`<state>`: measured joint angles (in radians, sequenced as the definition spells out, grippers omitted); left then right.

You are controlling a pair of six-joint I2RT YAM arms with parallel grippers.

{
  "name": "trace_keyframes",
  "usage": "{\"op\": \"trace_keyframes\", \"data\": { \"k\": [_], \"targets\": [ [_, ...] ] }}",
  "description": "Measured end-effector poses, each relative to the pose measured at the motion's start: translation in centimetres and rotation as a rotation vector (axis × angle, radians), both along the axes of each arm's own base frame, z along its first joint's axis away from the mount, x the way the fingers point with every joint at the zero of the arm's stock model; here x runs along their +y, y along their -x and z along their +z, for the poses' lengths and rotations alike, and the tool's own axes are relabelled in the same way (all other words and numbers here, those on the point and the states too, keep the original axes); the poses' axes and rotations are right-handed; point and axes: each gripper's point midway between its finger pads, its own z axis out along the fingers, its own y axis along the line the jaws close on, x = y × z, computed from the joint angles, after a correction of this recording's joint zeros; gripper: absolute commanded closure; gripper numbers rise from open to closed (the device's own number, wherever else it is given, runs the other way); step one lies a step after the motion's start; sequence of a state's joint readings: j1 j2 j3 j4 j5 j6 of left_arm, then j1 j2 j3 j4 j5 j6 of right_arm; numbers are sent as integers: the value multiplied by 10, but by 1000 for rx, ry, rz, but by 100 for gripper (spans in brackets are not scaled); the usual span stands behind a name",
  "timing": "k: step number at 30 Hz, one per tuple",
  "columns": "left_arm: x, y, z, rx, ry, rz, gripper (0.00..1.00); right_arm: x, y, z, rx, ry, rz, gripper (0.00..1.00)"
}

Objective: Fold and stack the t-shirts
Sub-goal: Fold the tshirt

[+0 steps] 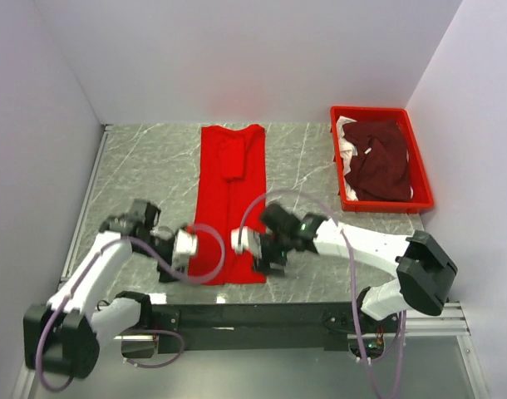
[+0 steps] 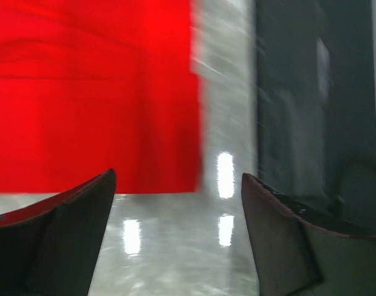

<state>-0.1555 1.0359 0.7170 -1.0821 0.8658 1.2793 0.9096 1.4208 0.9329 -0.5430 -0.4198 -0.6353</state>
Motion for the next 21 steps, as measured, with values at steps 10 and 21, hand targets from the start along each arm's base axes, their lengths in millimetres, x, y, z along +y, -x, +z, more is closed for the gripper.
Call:
{"op": "trace_keyframes", "data": {
  "k": [10, 21],
  "targets": [
    [7, 38, -50, -190, -94, -233, 35, 22, 44, -33, -76, -28, 147, 38],
    [10, 17, -80, -220, -204, -305, 41, 27, 40, -58, -162, 40, 202, 45]
  ]
}}
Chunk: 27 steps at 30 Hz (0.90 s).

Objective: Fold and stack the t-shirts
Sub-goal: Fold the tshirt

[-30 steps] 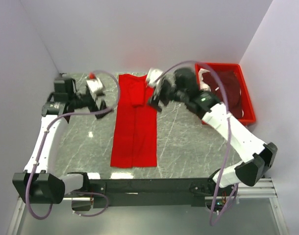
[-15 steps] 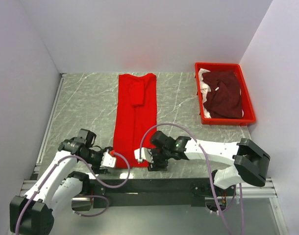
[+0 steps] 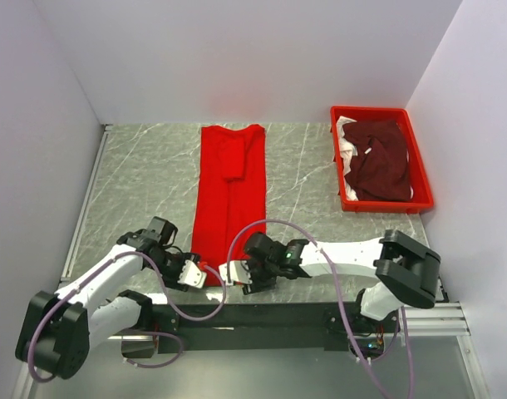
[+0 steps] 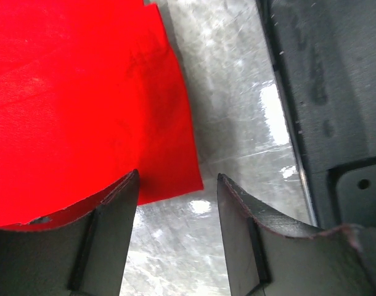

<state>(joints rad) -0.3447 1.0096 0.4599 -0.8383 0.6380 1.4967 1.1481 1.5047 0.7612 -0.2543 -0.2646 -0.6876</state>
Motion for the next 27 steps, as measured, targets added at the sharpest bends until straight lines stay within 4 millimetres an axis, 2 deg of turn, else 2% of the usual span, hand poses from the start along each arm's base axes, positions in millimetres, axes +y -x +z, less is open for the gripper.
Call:
{"op": "trace_keyframes", "data": {
  "k": [2, 5, 7, 10, 13, 16, 17, 18, 19, 21, 24, 27],
  "targets": [
    [0, -3, -4, -4, -17, -8, 42, 0, 0, -8, -6, 29, 10, 46],
    [-2, -7, -7, -28, -32, -20, 44, 7, -6, -7, -33, 37, 12, 48],
    [-4, -8, -7, -34, -31, -23, 48, 11, -8, -7, -44, 43, 11, 49],
    [-9, -9, -8, -33, -31, -26, 56, 15, -11, -8, -60, 54, 13, 57],
    [-13, -8, -9, -26, -33, -38, 65, 13, -13, -9, -67, 76, 9, 65],
    [-15, -6, -9, -29, -38, -54, 80, 10, -13, -10, -70, 91, 6, 80],
    [-16, -6, -9, -33, -41, -58, 84, 9, -13, -10, -71, 94, 7, 90],
    [-16, -6, -9, -38, -44, -59, 92, 8, -14, -10, -74, 98, 5, 95],
    [-16, -7, -9, -42, -45, -58, 96, 8, -14, -10, -75, 100, 2, 99],
    [-15, -7, -8, -43, -47, -48, 100, 7, -14, -10, -75, 100, -4, 100],
    [-16, -5, -1, -38, -36, -35, 100, 6, -12, -8, -61, 98, -22, 100],
    [-23, -3, 18, -41, 8, -40, 100, 5, -3, -2, -39, 89, -30, 100]
  ]
}}
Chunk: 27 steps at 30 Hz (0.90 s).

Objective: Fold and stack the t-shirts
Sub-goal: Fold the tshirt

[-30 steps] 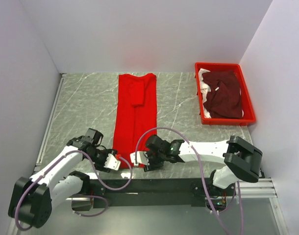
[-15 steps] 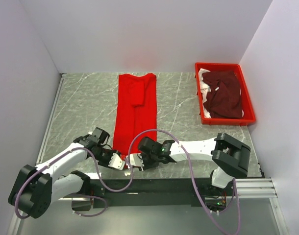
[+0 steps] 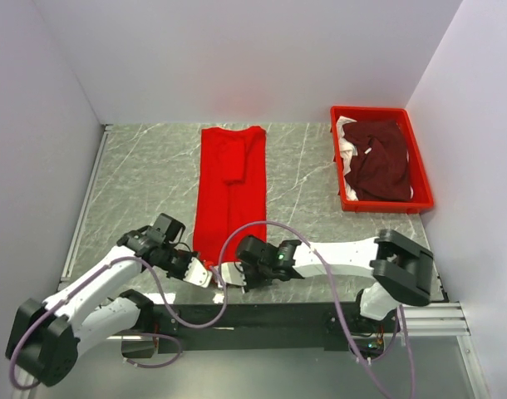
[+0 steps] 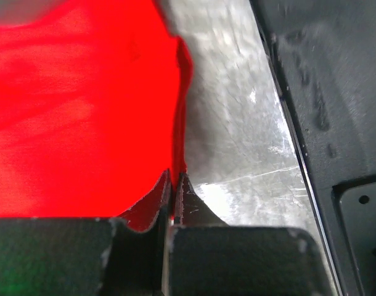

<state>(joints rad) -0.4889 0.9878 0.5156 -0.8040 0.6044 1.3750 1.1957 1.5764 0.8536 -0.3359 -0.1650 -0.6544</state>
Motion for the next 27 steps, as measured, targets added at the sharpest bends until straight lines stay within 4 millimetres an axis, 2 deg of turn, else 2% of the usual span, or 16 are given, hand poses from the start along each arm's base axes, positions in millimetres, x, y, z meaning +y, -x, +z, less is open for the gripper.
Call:
{"op": "trace_keyframes", "data": {
  "k": [4, 7, 9, 13, 17, 22, 27],
  "targets": [
    [-7, 1, 28, -34, 62, -7, 100, 1, 14, 22, 23, -60, 9, 100],
    [-9, 1, 39, -28, 82, 6, 100, 1, 10, 38, 34, -104, -1, 100],
    [-11, -3, 44, -18, 89, 21, 100, -3, -5, 47, 39, -114, -38, 100],
    [-14, -22, 52, 25, 103, 76, 100, -5, -55, 69, 5, -153, -102, 100],
    [-15, -56, 56, 50, 116, 144, 100, -14, -90, 78, -33, -158, -111, 100],
    [-16, -112, 60, 52, 137, 221, 100, -22, -120, 71, -26, -125, -81, 100],
    [-13, -163, 62, 43, 152, 285, 100, -23, -170, 66, -38, -111, -82, 100]
  ]
}}
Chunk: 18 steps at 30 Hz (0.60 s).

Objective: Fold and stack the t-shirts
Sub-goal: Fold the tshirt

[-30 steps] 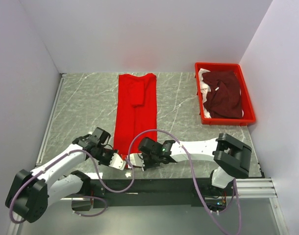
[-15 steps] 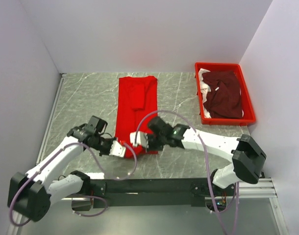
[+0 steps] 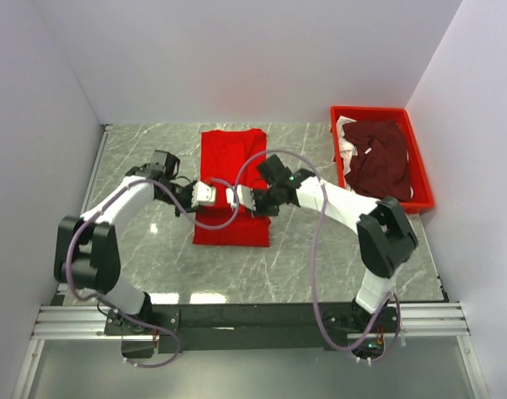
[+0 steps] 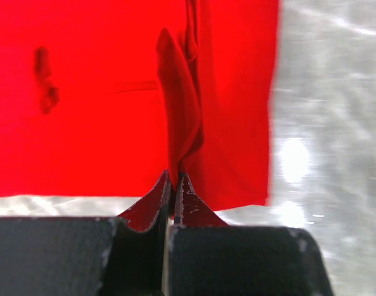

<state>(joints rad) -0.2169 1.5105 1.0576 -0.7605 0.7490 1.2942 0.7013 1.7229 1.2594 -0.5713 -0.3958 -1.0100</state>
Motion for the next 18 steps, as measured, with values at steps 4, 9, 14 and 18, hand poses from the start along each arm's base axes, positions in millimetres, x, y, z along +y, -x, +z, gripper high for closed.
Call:
{"op": "trace_keyframes", "data": {
  "k": [4, 9, 14, 18],
  "targets": [
    [2, -35, -3, -4, 1, 29, 100, 3, -38, 1, -20, -6, -3, 100],
    [6, -65, -11, 7, 0, 56, 100, 10, -76, 0, -39, -9, 9, 100],
    [11, -91, -20, 25, 0, 88, 100, 12, -97, -8, -38, 3, 18, 100],
    [13, -107, -26, 32, 1, 105, 100, 14, -108, -14, -38, 11, 24, 100]
  ]
}}
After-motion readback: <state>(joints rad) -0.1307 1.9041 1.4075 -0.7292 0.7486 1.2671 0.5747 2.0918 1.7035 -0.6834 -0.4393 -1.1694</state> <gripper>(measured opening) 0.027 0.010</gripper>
